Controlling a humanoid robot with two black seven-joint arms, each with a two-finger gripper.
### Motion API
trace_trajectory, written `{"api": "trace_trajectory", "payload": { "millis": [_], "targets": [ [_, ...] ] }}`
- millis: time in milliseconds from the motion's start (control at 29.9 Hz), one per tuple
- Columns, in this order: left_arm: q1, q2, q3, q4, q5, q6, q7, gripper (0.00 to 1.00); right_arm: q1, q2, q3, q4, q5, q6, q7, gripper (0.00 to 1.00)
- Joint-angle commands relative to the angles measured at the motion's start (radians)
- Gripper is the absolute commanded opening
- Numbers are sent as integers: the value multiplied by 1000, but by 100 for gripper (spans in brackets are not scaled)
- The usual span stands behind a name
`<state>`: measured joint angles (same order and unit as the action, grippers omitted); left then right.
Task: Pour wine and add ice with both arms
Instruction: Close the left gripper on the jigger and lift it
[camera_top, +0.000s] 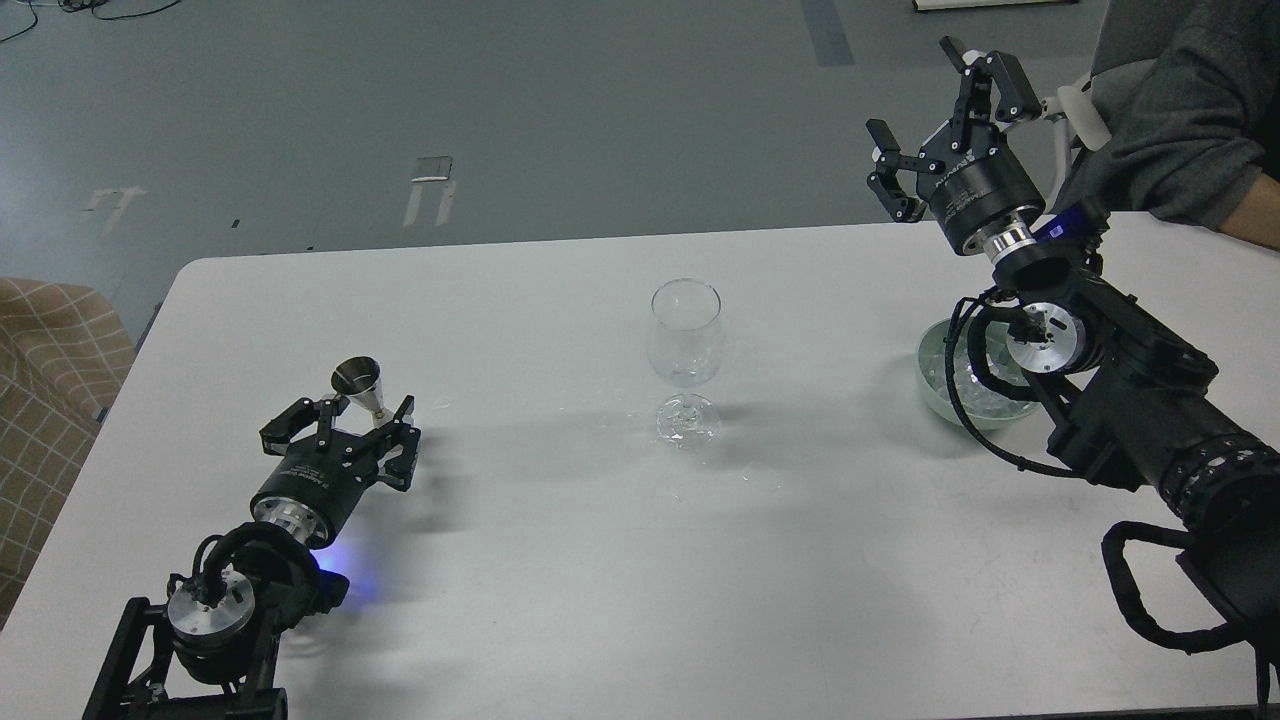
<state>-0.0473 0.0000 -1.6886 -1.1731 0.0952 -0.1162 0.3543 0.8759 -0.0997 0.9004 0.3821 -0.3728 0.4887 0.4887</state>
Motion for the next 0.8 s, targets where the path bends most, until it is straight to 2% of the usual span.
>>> {"api": "trace_trajectory", "payload": {
  "millis": [0,268,301,602,769],
  "targets": [
    [-8,0,0,9,0,1,-2,63,2,-2,0,0,0,0,0,100],
    [-14,0,4,26,21,-5,-28,40,2,-2,0,0,0,0,0,100],
    [-16,0,6,27,27,-7,-28,33,2,-2,0,0,0,0,0,100],
    [-25,0,4,35,44,-10,-41,20,2,-2,0,0,0,0,0,100],
    [-25,0,6,35,44,-10,-38,0,2,-2,0,0,0,0,0,100]
  ]
}}
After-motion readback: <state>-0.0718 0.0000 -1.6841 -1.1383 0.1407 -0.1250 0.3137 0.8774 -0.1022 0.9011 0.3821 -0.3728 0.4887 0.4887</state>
